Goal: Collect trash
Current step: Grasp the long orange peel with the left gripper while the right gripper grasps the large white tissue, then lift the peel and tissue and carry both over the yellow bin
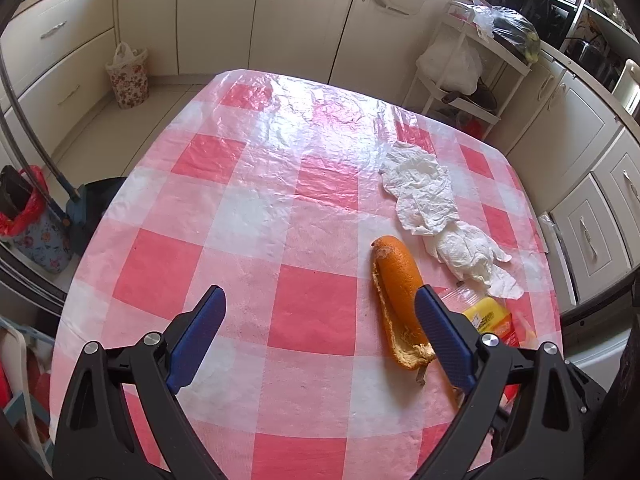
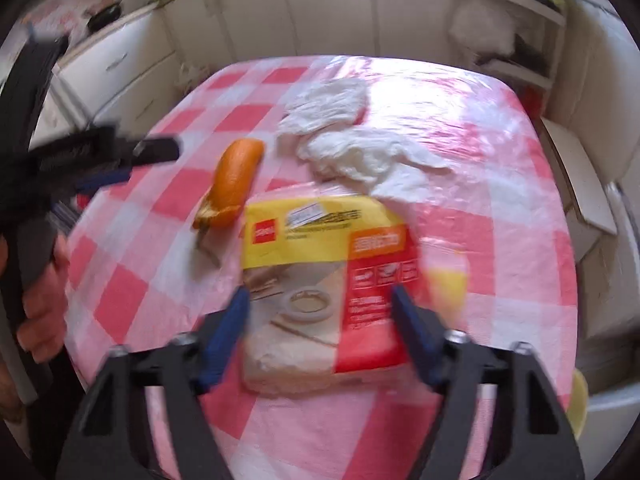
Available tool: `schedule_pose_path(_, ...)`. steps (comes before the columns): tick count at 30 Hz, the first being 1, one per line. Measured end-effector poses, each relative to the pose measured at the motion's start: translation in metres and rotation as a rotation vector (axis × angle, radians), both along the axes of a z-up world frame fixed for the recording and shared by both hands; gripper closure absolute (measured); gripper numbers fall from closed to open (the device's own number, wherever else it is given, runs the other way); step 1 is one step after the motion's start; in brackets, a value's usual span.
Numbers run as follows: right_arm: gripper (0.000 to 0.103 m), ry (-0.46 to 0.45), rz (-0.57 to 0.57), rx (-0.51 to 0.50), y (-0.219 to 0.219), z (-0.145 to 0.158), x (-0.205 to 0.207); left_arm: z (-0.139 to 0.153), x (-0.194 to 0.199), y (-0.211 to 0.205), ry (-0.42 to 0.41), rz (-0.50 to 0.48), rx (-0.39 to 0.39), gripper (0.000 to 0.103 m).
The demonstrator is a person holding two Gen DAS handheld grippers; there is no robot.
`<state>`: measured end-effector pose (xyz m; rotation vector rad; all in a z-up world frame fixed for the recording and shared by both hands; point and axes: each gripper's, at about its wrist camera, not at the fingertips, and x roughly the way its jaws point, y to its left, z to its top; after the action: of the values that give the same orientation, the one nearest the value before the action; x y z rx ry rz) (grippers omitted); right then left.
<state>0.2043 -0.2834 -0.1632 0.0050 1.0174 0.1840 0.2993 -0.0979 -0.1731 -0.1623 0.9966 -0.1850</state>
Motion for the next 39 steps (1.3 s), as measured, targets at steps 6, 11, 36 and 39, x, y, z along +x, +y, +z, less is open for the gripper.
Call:
schedule_pose_path(6,0.103,0.016,-0.036,0.032,-0.014,0.003,-0.004,-0.001,0.002,-0.024,-0.004,-0.052,0.016,0.011)
schedule_pose_path(11,0.102,-0.016,-0.136,0.067,-0.036,0.01,-0.022,-0.013,0.011,-0.052,0.003,-0.088,0.078,0.019)
schedule_pose_path(36,0.091,0.006,0.053,-0.067,-0.009,-0.009,0.124,-0.007,-0.033,0.002,0.009,-0.164,0.015,0.083)
schedule_pose_path(39,0.092,-0.001,0.046,-0.015,-0.017,0.002,0.108,-0.001,-0.038,0.002,0.002,-0.171,-0.009,0.083)
